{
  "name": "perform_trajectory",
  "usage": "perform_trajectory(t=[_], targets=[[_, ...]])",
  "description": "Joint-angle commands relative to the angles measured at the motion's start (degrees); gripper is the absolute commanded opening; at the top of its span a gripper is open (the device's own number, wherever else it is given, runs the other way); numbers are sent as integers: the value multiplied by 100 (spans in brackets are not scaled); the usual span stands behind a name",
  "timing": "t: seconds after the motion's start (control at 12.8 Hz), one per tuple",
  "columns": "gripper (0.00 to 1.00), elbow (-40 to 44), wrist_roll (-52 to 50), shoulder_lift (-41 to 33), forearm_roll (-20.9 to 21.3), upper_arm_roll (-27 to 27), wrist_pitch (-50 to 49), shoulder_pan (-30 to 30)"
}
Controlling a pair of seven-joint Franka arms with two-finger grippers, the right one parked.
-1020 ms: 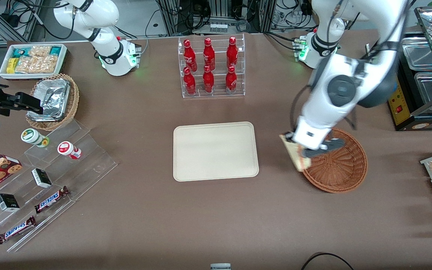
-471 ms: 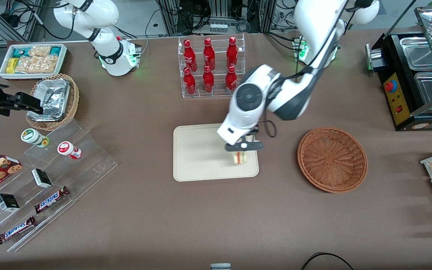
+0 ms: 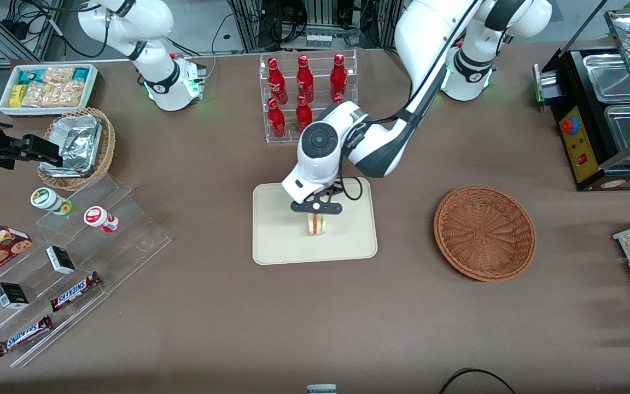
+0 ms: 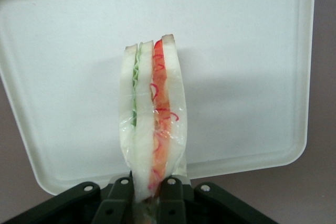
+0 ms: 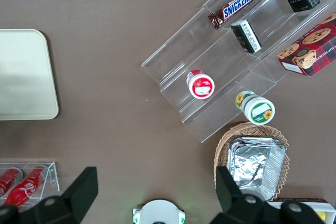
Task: Place sandwich from basket to tray
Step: 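Lower the sandwich onto the tray and open the left gripper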
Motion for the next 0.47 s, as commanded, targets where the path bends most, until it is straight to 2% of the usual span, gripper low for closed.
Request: perform_trajectory(t=[0.0, 0.39], targets=[[0, 42, -92, 130, 17, 82, 70, -158], [0, -126, -521, 323, 26, 109, 333, -166]])
